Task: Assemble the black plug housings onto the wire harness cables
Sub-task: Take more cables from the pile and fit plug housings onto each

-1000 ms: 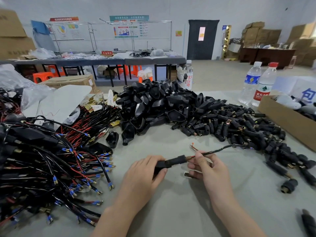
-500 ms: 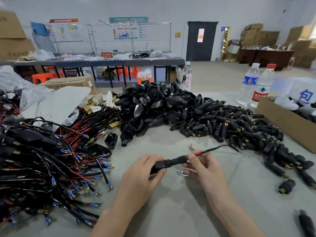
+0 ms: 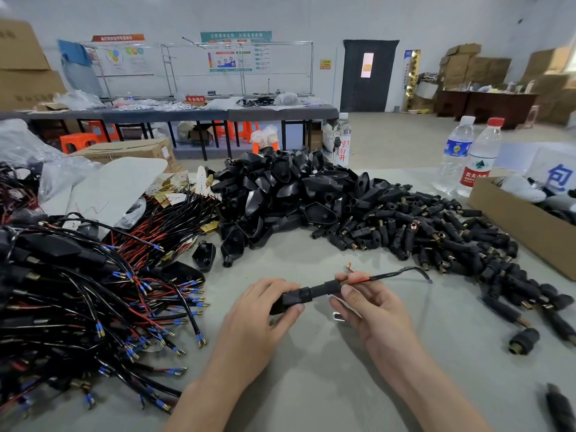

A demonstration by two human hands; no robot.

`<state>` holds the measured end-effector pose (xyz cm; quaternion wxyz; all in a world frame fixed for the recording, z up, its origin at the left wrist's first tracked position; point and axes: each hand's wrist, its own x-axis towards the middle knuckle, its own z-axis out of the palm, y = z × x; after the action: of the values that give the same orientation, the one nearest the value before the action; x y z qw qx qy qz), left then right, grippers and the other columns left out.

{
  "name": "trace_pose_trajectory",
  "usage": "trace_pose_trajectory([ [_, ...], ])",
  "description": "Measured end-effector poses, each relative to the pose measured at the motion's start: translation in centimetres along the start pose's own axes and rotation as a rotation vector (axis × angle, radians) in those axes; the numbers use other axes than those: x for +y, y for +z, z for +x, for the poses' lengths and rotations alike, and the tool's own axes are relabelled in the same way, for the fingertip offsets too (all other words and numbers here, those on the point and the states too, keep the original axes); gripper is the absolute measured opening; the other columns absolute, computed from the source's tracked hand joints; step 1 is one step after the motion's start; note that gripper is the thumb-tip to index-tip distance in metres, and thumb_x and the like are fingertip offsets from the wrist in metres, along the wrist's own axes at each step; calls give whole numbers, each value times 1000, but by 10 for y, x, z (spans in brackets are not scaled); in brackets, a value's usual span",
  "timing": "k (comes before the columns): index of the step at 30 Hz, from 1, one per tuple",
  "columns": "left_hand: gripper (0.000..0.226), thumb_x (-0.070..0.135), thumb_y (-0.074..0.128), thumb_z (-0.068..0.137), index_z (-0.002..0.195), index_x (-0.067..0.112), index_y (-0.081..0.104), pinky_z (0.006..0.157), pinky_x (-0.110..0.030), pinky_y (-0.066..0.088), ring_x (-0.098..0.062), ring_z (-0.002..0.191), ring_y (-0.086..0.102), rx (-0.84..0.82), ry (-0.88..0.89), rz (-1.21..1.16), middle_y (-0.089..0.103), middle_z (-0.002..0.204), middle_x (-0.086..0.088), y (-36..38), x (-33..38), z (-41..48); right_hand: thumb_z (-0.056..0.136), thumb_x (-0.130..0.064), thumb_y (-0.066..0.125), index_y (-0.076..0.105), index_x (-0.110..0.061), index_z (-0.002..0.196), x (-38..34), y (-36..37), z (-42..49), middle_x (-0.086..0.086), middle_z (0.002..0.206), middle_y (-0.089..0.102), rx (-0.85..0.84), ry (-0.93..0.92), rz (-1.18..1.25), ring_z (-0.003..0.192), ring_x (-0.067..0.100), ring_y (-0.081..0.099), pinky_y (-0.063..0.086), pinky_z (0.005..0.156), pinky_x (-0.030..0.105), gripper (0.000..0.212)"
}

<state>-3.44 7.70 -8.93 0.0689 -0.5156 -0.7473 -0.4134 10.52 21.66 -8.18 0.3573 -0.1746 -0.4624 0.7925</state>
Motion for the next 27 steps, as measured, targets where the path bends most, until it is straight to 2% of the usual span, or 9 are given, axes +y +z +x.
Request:
trace_pose_trajectory([
  [5,18,44,61,90,107,40,61,82,-31,49,-10,101,58,-7,-19,-73,59,105,20,0,-1,0,80,1,64,62,-12,87,0,-2,1,4,108,74,-8,10,69,102,15,70,58,77,23,15],
  [12,17,47,59,90,106,42,60,84,-33,49,-11,102,57,-69,-25,-88,59,107,20,-1,0,-1,93,14,49,56,-11,87,-2,0,1,6,106,74,-28,19,62,97,15,72,58,78,23,26],
  [21,15,40,63,92,107,41,60,84,-36,49,-10,102,57,-65,-19,-69,58,107,20,-2,0,-1,91,15,51,55,-8,89,1,2,0,13,107,73,21,61,145,99,21,71,59,81,28,24],
  [27,17,44,61,89,106,39,62,84,-30,48,-9,101,58,-41,-18,-101,59,105,20,-1,0,0,91,12,54,53,-10,87,2,6,-1,11,105,74,11,68,169,98,19,72,58,80,25,22],
])
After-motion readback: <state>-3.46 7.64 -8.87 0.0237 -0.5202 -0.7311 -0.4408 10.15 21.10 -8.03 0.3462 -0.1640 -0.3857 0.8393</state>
